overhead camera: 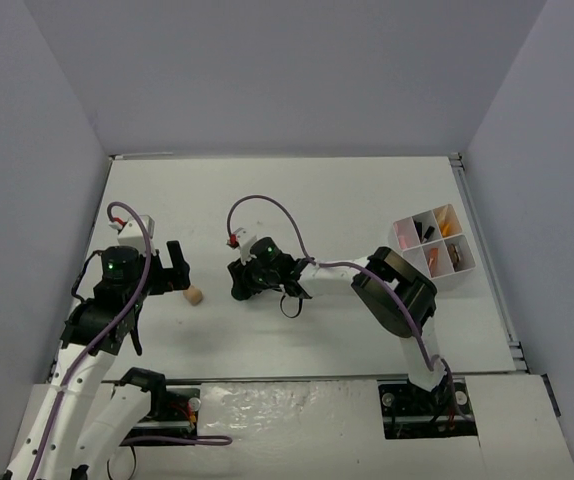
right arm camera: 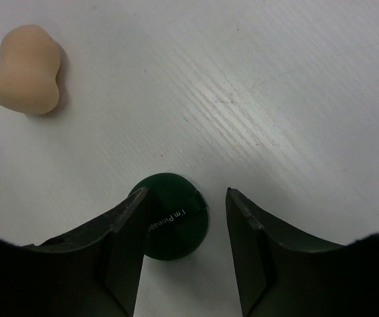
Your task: Organize the makeup
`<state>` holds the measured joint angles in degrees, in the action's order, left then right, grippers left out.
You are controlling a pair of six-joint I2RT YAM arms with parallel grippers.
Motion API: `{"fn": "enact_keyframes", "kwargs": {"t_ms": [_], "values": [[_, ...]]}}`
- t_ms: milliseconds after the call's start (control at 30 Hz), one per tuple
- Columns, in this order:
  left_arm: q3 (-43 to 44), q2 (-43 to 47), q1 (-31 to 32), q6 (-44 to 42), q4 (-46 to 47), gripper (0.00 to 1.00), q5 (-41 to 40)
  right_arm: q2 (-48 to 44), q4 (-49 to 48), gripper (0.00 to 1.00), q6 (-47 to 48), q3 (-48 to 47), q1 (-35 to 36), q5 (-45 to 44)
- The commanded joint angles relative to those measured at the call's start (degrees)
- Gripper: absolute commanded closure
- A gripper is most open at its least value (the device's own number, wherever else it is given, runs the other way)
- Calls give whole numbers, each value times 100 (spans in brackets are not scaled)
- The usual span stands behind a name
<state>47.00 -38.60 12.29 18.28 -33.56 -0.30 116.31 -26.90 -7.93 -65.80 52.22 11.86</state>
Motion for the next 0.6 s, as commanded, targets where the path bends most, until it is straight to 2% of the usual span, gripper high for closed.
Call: {"fn": "enact_keyframes", "kwargs": {"t_ms": [0, 67, 333, 500, 567], "values": [[63, -51, -41, -9, 325, 3, -67, -147, 385, 57, 261, -53, 82, -252], [63, -43, -43, -9, 332, 3, -67, -178, 464, 61, 308, 29, 120, -339], [55, -45, -43, 0, 324, 3, -60, -409, 403, 97, 364, 257, 166, -432], [55, -44, -43, -8, 316, 3, -75, -868, 384, 100, 442, 416, 166, -646], [55, -34, -36, -2, 315, 3, -83, -1256, 450, 100, 525, 568, 166, -1090]]}}
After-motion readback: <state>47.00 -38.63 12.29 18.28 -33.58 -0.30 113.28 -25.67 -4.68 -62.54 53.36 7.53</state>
